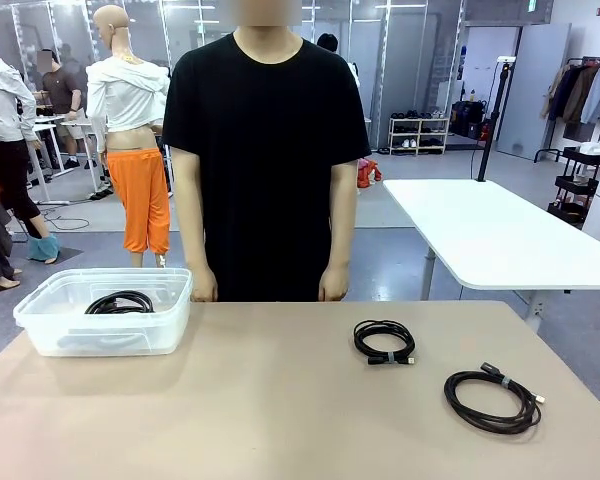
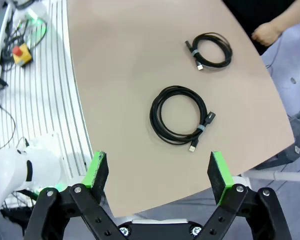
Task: Organize and store the cables.
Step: Place the USB Extension Cable into the Organizing box.
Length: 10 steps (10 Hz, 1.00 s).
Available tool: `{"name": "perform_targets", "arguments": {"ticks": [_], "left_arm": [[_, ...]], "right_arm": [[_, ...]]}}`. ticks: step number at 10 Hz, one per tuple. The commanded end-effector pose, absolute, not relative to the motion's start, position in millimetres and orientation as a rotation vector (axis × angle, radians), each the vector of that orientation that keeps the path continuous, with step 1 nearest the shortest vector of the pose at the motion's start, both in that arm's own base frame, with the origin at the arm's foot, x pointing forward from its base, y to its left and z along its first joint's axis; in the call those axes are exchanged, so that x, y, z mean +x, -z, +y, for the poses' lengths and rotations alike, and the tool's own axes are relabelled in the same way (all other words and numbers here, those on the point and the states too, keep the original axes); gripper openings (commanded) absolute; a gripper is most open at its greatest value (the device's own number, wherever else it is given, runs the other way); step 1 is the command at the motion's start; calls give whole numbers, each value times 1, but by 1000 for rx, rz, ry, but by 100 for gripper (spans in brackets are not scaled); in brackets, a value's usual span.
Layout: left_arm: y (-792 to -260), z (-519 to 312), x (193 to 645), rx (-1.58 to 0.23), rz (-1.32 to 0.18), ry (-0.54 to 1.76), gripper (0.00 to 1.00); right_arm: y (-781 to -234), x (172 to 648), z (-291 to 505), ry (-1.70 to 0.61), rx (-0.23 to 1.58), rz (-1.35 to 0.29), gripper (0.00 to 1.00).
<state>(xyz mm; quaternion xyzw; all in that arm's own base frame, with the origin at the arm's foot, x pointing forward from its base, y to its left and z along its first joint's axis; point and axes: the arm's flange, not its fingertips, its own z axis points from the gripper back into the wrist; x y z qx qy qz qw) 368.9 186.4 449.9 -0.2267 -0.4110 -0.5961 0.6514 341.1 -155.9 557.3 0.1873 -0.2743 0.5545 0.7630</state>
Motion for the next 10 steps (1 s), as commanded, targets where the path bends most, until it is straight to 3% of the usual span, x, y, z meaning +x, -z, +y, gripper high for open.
{"name": "perform_targets", "arguments": {"ticks": [1,3,5,9,10], "left_arm": [[-450,186,365,-518,-959,1368,100],[-450,186,365,-518,-959,1368,100],[-450,186,365,-518,-959,1368,100],[-450,186,365,-518,-959,1368,100],[-450,186,365,-518,-959,1368,100]], "right_arm": [[-548,375,-127,-1257,372,-364,100],[-526,406,-95,-1238,329,-195,100],[-491,428,-67,-1125,288,-159,100],[-422,454,-46,-843,30,-66,100],[-412,454,-43,-823,89,-70,100]]}}
